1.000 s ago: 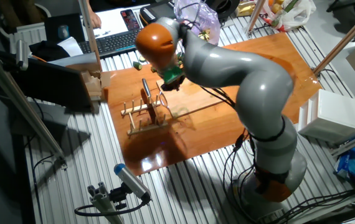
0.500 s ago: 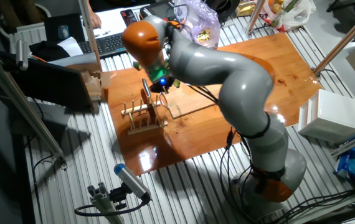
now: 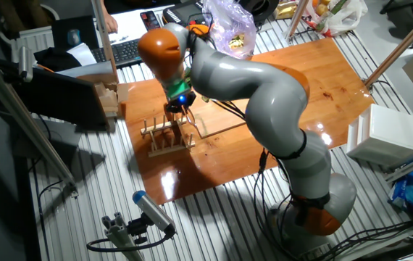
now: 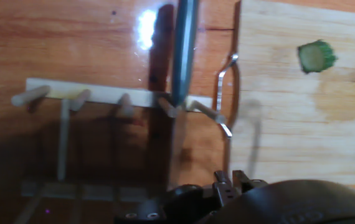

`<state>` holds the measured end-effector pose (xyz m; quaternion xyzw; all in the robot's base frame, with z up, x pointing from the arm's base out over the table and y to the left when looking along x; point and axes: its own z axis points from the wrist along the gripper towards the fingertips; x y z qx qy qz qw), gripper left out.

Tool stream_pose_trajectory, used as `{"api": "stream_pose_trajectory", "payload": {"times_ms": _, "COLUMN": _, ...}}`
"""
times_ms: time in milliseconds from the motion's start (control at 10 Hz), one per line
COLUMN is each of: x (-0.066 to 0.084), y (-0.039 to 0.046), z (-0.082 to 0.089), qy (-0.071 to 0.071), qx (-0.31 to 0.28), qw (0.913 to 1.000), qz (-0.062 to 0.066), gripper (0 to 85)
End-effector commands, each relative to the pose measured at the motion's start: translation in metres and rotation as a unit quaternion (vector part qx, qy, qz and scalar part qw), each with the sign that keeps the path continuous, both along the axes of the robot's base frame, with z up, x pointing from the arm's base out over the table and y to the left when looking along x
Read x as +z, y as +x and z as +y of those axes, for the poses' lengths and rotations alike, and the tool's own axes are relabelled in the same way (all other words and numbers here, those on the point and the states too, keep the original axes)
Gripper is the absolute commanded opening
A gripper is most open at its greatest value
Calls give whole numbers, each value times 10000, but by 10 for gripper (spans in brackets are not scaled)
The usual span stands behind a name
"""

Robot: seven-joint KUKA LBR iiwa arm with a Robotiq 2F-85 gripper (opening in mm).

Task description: Chop the cucumber into shreds

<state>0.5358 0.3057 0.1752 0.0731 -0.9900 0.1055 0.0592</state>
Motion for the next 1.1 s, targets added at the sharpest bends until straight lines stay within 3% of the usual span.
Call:
{"api": "stream_pose_trajectory", "payload": {"times_ms": 0, "x": -43, "y": -1, "z": 31, "qy": 58, "qx": -8, "qw": 10000, "qz": 22, "gripper": 170}}
{"api": "stream_pose_trajectory", "payload": {"times_ms": 200, "x": -158, "y": -12, "z": 108, "qy": 84, "qx": -50, "qw": 9999, "qz": -34, "gripper": 170}}
{"api": "stream_pose_trajectory", "payload": {"times_ms": 300, "x": -231, "y": -28, "z": 154, "qy": 93, "qx": -103, "qw": 9999, "qz": -77, "gripper": 340}}
{"api": "stream_pose_trajectory", "payload": {"times_ms": 500, "x": -353, "y": -79, "z": 236, "qy": 138, "qx": -120, "qw": 9997, "qz": -150, "gripper": 340}}
{"api": "stream_pose_trajectory", "payload": {"times_ms": 800, "x": -529, "y": -57, "z": 291, "qy": 109, "qx": -98, "qw": 9992, "qz": -365, "gripper": 340}}
{"api": "stream_pose_trajectory", "payload": {"times_ms": 1000, "x": -543, "y": -35, "z": 284, "qy": -19, "qx": -70, "qw": 9989, "qz": -472, "gripper": 340}}
